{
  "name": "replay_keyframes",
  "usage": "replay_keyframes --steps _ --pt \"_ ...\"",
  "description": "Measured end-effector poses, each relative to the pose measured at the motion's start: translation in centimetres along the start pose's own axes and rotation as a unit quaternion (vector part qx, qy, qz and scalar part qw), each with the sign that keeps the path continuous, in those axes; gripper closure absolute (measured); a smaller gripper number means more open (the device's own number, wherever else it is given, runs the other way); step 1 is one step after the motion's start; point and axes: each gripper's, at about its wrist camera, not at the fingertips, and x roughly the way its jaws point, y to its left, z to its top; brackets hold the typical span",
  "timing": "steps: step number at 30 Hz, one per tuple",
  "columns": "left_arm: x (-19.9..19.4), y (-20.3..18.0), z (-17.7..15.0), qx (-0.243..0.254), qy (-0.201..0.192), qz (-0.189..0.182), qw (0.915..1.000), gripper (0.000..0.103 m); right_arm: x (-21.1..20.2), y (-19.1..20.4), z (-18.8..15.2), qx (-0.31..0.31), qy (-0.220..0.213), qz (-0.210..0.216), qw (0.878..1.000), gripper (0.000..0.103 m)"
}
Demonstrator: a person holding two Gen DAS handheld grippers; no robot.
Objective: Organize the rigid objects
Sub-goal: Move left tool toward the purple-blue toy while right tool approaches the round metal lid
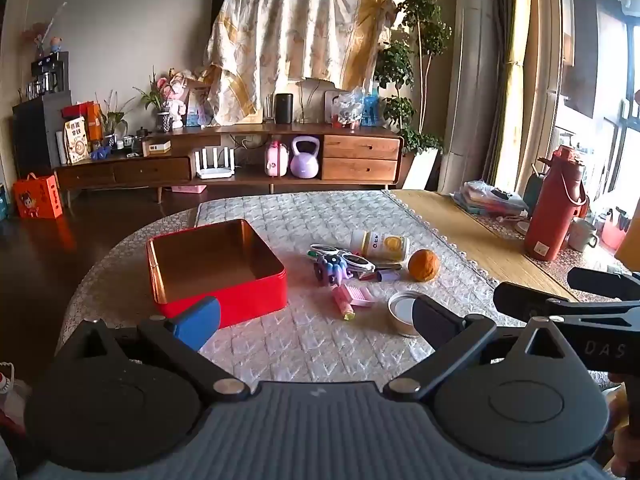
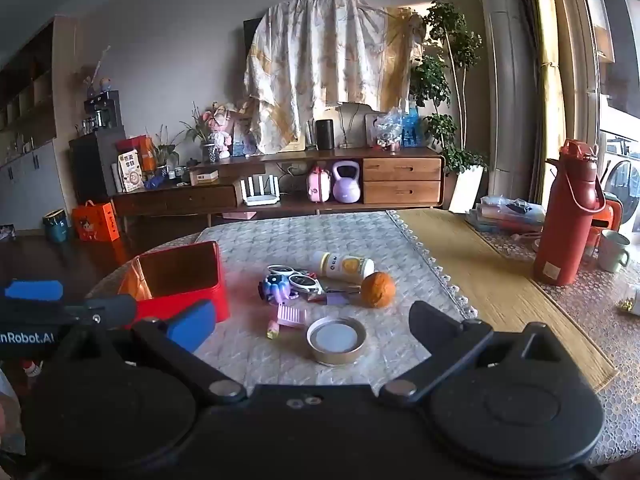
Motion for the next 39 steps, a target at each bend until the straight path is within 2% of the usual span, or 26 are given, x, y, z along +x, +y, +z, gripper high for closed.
replay_keyframes --steps 5,9,39 --pt "0.3 0.8 0.0 -0.012 0.012 0.002 0.9999 0.000 -0.1 -0.1 -0.4 0.008 0.004 0.024 1.000 0.000" --pt "0.5 0.1 0.2 -0.004 0.011 0.011 0.9999 0.000 0.0 0.3 -0.1 0.001 0.010 0.026 1.000 0.000" --pt "0.9 0.0 -0.3 -0.005 0.016 0.006 0.9998 0.000 0.5 0.4 -0.6 0.001 0.009 0.039 0.999 0.000"
